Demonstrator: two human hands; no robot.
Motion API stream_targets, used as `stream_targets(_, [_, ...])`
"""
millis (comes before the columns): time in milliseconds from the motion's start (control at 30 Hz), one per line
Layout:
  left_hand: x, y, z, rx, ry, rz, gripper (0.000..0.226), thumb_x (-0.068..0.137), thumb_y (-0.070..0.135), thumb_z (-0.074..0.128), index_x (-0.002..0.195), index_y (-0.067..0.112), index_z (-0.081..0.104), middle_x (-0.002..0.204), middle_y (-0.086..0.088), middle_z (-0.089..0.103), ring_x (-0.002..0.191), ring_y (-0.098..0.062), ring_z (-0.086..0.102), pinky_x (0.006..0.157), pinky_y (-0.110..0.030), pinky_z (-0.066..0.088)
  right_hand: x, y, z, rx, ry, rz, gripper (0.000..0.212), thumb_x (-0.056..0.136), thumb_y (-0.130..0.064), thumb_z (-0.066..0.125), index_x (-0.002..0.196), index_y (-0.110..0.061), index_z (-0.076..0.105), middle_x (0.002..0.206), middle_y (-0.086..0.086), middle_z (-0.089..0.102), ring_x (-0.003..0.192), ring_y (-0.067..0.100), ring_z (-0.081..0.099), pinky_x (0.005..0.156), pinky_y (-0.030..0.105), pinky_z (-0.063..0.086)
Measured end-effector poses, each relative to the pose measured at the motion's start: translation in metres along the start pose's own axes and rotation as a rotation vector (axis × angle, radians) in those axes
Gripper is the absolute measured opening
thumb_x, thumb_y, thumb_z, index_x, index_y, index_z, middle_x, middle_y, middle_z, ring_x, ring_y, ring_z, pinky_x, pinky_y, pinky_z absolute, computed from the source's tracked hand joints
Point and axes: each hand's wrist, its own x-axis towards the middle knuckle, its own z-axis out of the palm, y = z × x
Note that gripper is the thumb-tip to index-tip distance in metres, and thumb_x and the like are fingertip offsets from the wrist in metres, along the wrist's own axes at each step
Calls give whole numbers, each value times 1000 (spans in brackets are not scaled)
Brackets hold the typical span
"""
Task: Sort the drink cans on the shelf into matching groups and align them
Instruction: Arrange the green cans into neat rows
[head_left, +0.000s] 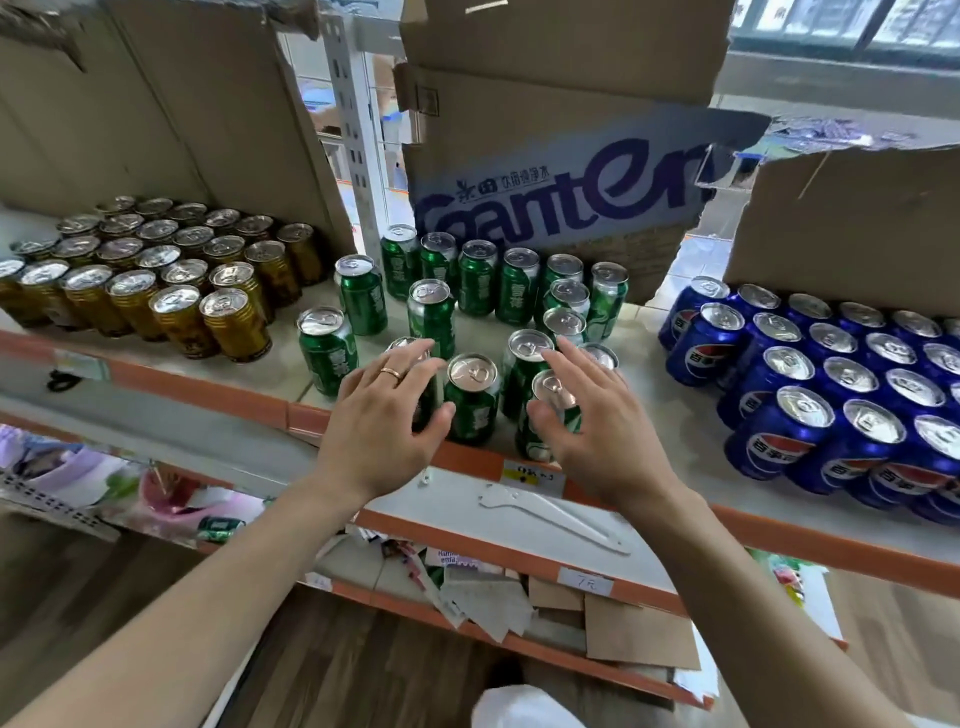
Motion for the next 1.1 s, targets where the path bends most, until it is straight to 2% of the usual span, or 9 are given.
stream_targets(133, [21, -20, -2, -5, 18, -24, 48, 90, 47, 45, 129, 22, 56, 148, 6, 46, 136, -16, 39, 110, -42, 32, 39, -7, 1, 0, 5, -55, 57, 97, -37, 57, 150, -23, 40, 159, -6, 31, 147, 12, 23, 122, 39, 19])
stream_targets(333, [54, -61, -26, 50, 61, -115, 51, 90, 47, 44, 129, 18, 58, 147, 3, 48, 136, -17, 40, 109, -41, 31, 116, -24, 9, 5, -101, -150, 58, 97, -36, 56, 150, -24, 38, 158, -7, 34, 145, 13, 28, 122, 42, 19])
stream_targets(500, [78, -94, -33, 80, 39, -204, 52, 91, 49, 44, 132, 20, 55, 146, 5, 48, 133, -19, 43, 106, -48, 38, 165, -28, 28, -63, -220, -198, 61, 97, -35, 56, 153, -23, 34, 159, -6, 33, 146, 15, 28, 122, 35, 19])
stream_targets(633, [103, -114, -34, 58, -26, -236, 57, 90, 48, 45, 139, 18, 49, 147, 2, 46, 132, -24, 44, 105, -49, 41, 193, -28, 45, -101, -252, -201, 62, 95, -31, 59, 152, -24, 36, 157, -6, 35, 145, 15, 31, 120, 37, 24])
stream_targets(733, [126, -129, -31, 55, -85, -255, 56, 95, 45, 52, 144, 20, 42, 146, 0, 43, 129, -26, 46, 102, -46, 42, 208, -30, 58, -127, -338, -184, 70, 92, -24, 61, 154, -29, 29, 161, -9, 26, 146, 16, 28, 117, 42, 31])
stream_targets(833, [151, -148, -27, 43, -239, -387, 62, 94, 57, 48, 147, 28, 32, 143, -7, 41, 126, -33, 48, 98, -47, 45, 218, -38, 66, -221, -450, -172, 82, 89, -9, 56, 156, -35, 17, 165, -11, 12, 145, 21, 28, 106, 47, 44])
stream_targets(933, [169, -164, -20, 84, -318, -378, 68, 89, 72, 44, 143, 32, 32, 137, -11, 46, 119, -37, 54, 91, -46, 47, 226, -44, 75, -269, -490, -114, 85, 84, -2, 51, 156, -33, 17, 160, -9, 22, 138, 21, 39, 93, 44, 51])
stream_targets(1033, [184, -172, -14, 121, -345, -328, 73, 84, 77, 45, 140, 31, 36, 131, -11, 51, 115, -35, 56, 85, -43, 48, 237, -49, 78, -366, -527, -63, 78, 87, -13, 58, 154, -32, 22, 146, -5, 34, 122, 23, 51, 86, 41, 54])
stream_targets(1100, [191, -176, -10, 129, -346, -284, 73, 84, 75, 49, 137, 26, 40, 125, -11, 54, 112, -35, 57, 81, -42, 48, 242, -52, 78, -452, -532, -31, 69, 88, -33, 63, 150, -29, 33, 137, -1, 40, 114, 26, 55, 87, 43, 52])
